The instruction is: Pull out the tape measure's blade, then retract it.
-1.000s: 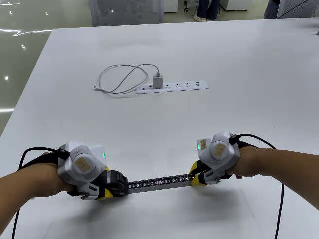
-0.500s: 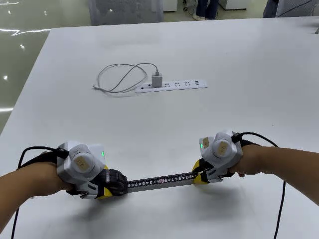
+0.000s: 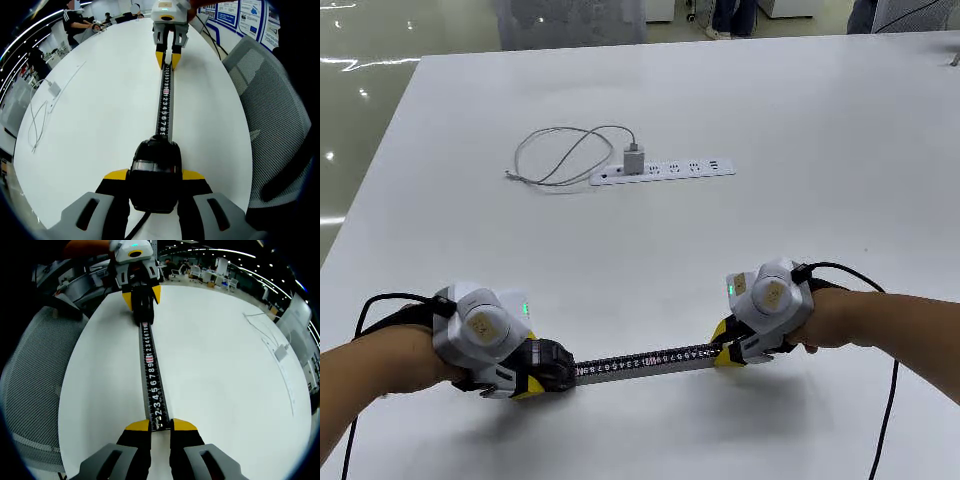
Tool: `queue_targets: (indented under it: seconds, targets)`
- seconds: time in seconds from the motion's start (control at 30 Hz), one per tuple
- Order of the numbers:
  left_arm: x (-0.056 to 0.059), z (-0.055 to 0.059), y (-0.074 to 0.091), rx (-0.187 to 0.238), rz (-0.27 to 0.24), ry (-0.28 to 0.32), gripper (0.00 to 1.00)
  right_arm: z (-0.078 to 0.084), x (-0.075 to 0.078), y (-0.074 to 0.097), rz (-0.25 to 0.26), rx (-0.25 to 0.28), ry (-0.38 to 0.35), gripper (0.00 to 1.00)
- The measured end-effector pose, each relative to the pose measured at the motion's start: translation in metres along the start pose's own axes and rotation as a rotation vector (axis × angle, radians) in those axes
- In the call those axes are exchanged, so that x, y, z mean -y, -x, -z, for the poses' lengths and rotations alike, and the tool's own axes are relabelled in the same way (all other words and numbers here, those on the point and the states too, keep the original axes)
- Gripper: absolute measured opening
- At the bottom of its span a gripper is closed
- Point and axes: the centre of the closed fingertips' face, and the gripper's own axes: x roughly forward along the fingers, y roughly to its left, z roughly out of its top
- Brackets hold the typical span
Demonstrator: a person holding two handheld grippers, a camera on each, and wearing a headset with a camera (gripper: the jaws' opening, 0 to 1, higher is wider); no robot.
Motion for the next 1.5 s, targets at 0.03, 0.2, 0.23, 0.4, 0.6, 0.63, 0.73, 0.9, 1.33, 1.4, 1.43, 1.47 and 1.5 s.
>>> queue_targets:
  seconds: [0.03,0.2,0.23,0.4,0.6,0.63,0.73,0.9,1.33,1.4,1.43,1.47,1.5]
  targets:
    - [0.000,0.000,0.000,0.000,0.000,0.000,0.32,0.000,0.000,0.000,0.000,0.000,-0.002,0.09]
    - [0.000,0.000,0.000,0.000,0.001,0.000,0.32,0.003,0.000,0.002,0.003,-0.004,-0.002,0.09]
    - [0.000,0.000,0.000,0.000,0.001,0.000,0.32,0.003,0.000,0.002,0.004,-0.004,-0.002,0.09]
    - [0.000,0.000,0.000,0.000,0.001,0.000,0.32,0.005,0.001,0.003,0.005,-0.009,-0.004,0.09]
    - [0.000,0.000,0.000,0.000,0.000,-0.001,0.32,0.008,0.001,0.005,0.005,-0.015,-0.006,0.09]
    - [0.000,0.000,0.000,0.000,0.000,0.000,0.32,0.009,0.001,0.005,0.005,-0.016,-0.007,0.09]
    - [0.000,0.000,0.000,0.001,0.000,0.000,0.32,0.011,0.002,0.006,0.006,-0.018,-0.009,0.09]
    - [0.000,0.000,0.000,0.001,0.001,0.000,0.32,0.013,0.002,0.008,0.006,-0.021,-0.011,0.09]
    - [0.000,0.000,0.000,0.002,0.002,-0.001,0.32,0.019,0.003,0.011,0.009,-0.021,-0.024,0.09]
    - [0.000,0.000,0.000,0.002,0.002,-0.001,0.32,0.020,0.003,0.011,0.010,-0.022,-0.024,0.09]
    - [0.000,0.000,0.000,0.002,0.001,0.000,0.32,0.020,0.003,0.012,0.011,-0.022,-0.025,0.09]
    - [0.000,0.000,0.000,0.002,0.001,-0.001,0.32,0.021,0.003,0.012,0.011,-0.024,-0.024,0.09]
    - [0.000,0.000,0.000,0.001,0.001,-0.001,0.32,0.021,0.003,0.012,0.012,-0.024,-0.024,0.09]
